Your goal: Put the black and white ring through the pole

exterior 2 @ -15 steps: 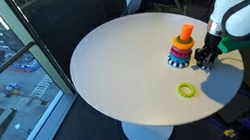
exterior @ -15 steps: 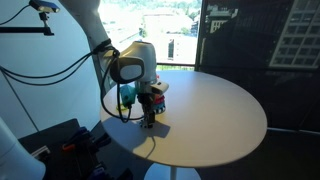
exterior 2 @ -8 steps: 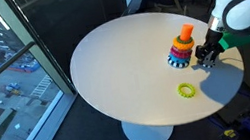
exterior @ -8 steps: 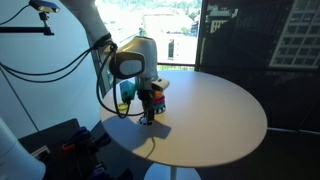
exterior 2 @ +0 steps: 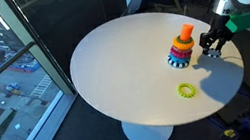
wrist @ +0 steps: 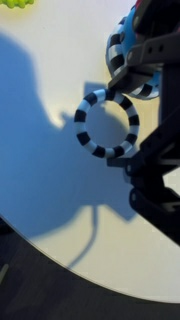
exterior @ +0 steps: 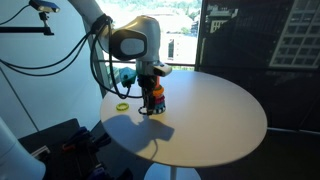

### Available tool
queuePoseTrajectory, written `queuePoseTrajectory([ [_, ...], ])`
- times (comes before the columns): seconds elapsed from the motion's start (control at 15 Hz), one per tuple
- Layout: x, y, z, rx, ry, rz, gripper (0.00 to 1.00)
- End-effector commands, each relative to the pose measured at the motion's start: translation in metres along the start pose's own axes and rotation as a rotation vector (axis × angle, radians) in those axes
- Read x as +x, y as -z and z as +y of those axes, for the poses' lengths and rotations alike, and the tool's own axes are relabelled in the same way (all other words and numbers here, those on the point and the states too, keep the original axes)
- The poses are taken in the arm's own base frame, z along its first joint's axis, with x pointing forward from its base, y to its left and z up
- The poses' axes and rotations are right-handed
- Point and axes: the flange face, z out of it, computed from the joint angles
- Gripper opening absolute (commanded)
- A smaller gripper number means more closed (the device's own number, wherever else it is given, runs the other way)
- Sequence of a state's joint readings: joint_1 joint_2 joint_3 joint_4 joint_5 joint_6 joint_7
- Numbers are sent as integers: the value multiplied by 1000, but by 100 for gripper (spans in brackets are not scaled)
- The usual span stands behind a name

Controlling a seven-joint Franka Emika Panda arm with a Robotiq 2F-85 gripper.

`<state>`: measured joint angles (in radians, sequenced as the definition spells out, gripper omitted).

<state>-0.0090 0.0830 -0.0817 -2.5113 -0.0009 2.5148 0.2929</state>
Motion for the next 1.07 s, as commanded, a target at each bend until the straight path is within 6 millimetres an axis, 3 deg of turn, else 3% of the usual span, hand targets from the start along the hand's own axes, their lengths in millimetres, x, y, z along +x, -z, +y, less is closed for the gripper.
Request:
queuePoseTrajectory([
  [0.0,4,37,1,-3,-7,-2,41],
  [1.0,20,150,-34,57,14,47,41],
])
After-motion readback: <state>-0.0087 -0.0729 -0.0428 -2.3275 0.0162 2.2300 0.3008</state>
